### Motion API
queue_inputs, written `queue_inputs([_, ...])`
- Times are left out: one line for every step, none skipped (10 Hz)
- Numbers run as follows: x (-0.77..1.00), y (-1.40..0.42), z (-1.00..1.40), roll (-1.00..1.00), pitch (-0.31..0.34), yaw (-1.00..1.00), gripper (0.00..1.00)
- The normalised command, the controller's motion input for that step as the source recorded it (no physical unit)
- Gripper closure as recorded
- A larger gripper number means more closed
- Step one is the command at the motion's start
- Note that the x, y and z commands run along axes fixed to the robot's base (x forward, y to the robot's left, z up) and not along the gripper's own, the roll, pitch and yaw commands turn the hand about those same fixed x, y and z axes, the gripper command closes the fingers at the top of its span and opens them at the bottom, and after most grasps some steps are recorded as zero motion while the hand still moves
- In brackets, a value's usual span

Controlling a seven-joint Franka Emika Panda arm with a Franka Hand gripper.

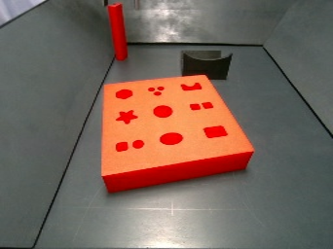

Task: Pick up the arch object. Move up. Move to above the board. Insert the arch object.
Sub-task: Pick up the arch object.

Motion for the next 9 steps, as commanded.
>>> queue_inputs([0.00, 0.00, -0.73, -0.05, -0.244, -0.02, 0.00])
queue_inputs([-0.04, -0.02, -0.66, 0.00, -0.260, -0.01, 0.00])
queue_inputs([-0.04, -0.03, -0.46, 0.00, -0.224, 0.00, 0.00])
queue_inputs([-0.01, -0.14, -0.35, 0.00, -0.191, 0.00, 0.00])
queue_inputs([0.00, 0.00, -0.05, 0.00, -0.067, 0.00, 0.00])
queue_inputs([-0.02, 0.00, 0.00, 0.00, 0.000, 0.00, 0.00])
queue_inputs([0.00, 0.00, 0.00, 0.00, 0.000, 0.00, 0.00])
queue_inputs([0.00, 0.00, 0.00, 0.00, 0.000, 0.00, 1.00])
queue_inputs([0.00, 0.00, 0.00, 0.00, 0.000, 0.00, 1.00])
